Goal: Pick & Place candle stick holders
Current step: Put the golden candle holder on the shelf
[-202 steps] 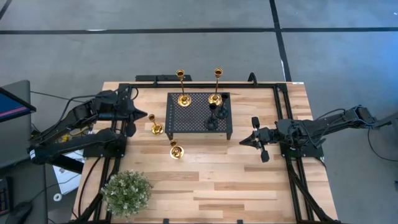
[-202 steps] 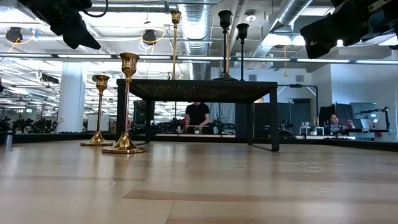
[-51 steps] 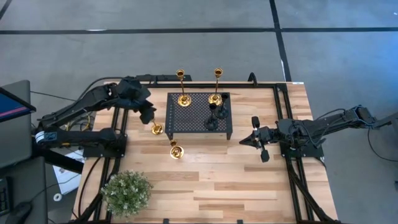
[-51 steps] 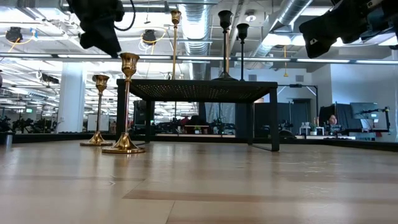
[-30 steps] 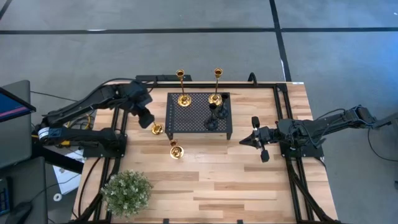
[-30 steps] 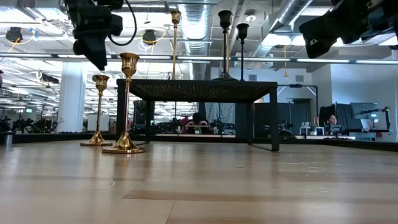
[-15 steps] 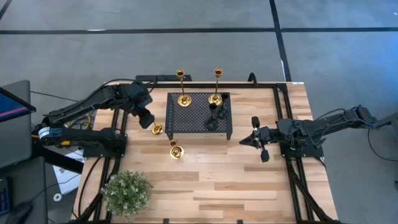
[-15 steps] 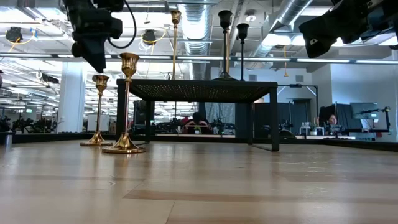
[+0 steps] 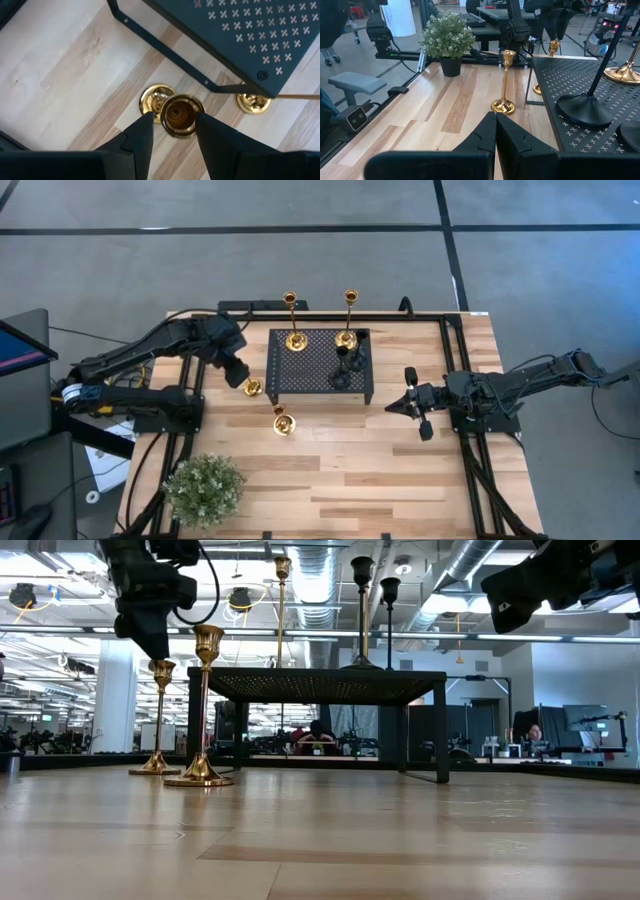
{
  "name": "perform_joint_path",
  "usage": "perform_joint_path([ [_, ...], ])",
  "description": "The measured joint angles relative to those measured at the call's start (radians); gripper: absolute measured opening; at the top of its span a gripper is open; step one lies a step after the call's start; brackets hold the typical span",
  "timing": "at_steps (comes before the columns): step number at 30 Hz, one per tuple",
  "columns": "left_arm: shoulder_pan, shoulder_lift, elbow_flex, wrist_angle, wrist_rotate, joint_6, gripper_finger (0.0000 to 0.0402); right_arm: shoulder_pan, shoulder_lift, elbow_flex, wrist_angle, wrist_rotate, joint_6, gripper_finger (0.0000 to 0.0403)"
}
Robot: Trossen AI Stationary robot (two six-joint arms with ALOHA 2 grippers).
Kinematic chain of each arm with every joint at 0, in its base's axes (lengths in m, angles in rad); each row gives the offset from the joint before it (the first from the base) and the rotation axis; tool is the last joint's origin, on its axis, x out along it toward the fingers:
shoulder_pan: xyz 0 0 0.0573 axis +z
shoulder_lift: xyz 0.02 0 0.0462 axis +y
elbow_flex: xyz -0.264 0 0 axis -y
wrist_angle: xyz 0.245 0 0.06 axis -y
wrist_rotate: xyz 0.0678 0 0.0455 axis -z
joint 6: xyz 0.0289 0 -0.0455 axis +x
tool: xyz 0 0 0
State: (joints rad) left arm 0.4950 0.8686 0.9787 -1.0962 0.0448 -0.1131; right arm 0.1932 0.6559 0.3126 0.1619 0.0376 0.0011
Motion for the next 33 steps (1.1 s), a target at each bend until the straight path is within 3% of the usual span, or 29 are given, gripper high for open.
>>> perform_joint_path([
  [11,0.0,0.03,0.0,0.024,-0.045,-0.004,0.0141,0.0,0.0,0.0,0.0,0.0,0.0,0.0],
  [22,0.0,0.03,0.0,0.032,-0.026,-0.008,0.0076,0.0,0.0,0.0,0.002,0.0,0.0,0.0],
  [33,0.0,0.03,0.0,0.043,-0.026,-0.008,0.0062,0.001,0.0,0.0,0.002,0.0,0.0,0.0],
])
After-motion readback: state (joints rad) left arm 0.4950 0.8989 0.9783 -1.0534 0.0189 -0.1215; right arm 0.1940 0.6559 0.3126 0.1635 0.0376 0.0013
